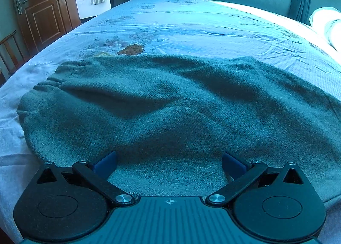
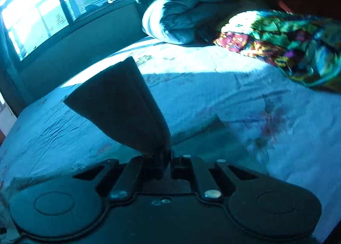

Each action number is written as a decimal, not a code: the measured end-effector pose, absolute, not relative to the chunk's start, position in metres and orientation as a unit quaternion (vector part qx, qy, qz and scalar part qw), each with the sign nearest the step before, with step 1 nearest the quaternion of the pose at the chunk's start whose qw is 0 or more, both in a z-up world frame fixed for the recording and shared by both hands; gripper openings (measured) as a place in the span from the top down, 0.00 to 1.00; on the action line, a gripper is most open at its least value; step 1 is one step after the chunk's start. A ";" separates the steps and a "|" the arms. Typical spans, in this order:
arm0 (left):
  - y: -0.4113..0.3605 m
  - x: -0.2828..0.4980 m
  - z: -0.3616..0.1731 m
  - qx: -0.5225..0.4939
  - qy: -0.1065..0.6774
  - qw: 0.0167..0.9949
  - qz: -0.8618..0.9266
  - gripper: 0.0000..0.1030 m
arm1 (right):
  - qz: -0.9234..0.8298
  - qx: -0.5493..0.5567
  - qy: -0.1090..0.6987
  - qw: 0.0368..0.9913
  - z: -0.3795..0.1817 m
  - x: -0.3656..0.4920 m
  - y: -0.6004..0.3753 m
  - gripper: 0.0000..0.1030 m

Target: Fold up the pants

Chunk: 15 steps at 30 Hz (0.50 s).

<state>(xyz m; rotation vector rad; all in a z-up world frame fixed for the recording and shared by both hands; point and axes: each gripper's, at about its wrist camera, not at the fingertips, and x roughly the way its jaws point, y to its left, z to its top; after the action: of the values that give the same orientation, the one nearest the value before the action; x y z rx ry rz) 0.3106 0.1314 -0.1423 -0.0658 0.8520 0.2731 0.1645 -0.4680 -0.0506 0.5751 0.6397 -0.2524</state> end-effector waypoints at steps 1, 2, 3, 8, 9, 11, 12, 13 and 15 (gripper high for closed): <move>0.131 0.311 -0.141 -0.030 0.413 0.901 0.132 0.00 | -0.130 0.304 0.321 0.887 -0.068 0.160 -0.478 0.94; 0.130 0.311 -0.140 -0.026 0.414 0.900 0.131 0.00 | -0.124 0.323 0.315 0.884 -0.078 0.156 -0.484 0.96; 0.130 0.311 -0.140 -0.022 0.416 0.900 0.130 0.00 | -0.119 0.334 0.304 0.884 -0.081 0.152 -0.487 0.97; 0.130 0.306 -0.134 -0.016 0.421 0.898 0.128 0.00 | -0.115 0.400 0.285 0.863 -0.086 0.154 -0.500 0.84; 0.129 0.305 -0.134 -0.013 0.420 0.898 0.128 0.00 | -0.115 0.409 0.290 0.857 -0.088 0.157 -0.503 0.84; 0.127 0.303 -0.134 -0.011 0.419 0.899 0.128 0.00 | -0.116 0.442 0.288 0.842 -0.091 0.159 -0.510 0.84; 0.127 0.302 -0.134 -0.010 0.419 0.899 0.127 0.00 | -0.110 0.452 0.286 0.838 -0.092 0.160 -0.511 0.84; 0.127 0.300 -0.134 -0.008 0.419 0.899 0.127 0.00 | -0.106 0.441 0.294 0.842 -0.091 0.163 -0.510 1.00; 0.127 0.301 -0.135 -0.008 0.420 0.899 0.126 0.00 | -0.108 0.428 0.305 0.844 -0.089 0.166 -0.508 1.00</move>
<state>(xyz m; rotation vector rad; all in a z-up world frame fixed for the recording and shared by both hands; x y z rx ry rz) 0.3006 0.1269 -0.1346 -0.0156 0.8689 0.2598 0.1665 -0.5083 -0.0888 0.9036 0.6434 -0.2279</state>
